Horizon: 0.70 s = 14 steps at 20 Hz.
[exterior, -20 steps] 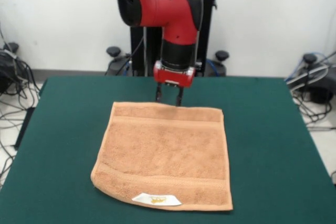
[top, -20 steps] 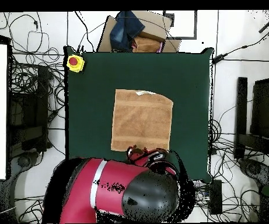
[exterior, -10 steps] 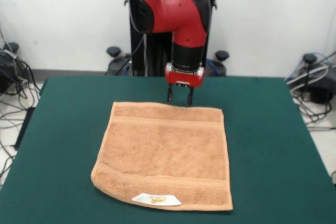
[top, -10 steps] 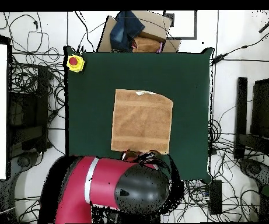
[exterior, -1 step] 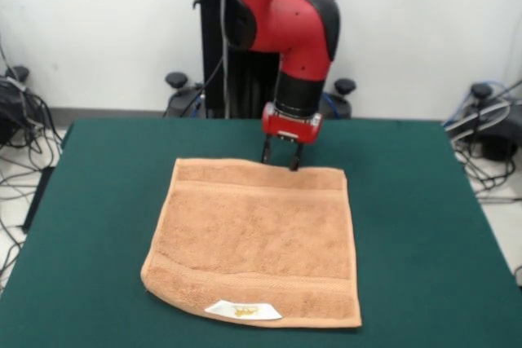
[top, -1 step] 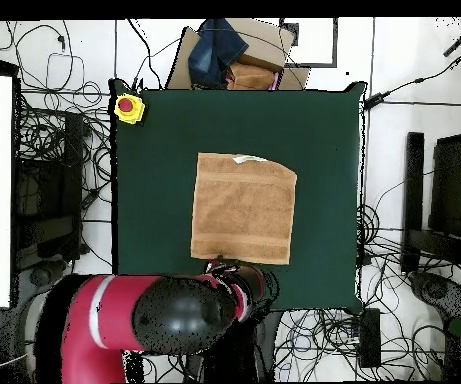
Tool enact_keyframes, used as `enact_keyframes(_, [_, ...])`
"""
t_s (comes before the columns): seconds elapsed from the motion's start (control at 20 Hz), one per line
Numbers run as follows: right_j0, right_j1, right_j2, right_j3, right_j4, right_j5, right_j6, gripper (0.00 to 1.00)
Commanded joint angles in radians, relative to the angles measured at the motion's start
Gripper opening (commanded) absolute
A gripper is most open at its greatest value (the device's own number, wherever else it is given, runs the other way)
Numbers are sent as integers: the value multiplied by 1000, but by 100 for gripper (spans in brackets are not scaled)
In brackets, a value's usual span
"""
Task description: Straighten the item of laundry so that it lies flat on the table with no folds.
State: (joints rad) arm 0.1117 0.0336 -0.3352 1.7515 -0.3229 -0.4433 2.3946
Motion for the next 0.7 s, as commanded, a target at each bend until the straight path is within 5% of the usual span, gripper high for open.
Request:
enact_keyframes(0.05, [49, 106, -49, -132, 246, -122, 99, 100])
enact_keyframes(0.45, [21, 78, -26, -125, 219, -122, 84, 100])
enact_keyframes(0.7, [-50, -47, 36, -41, 42, -72, 85, 100])
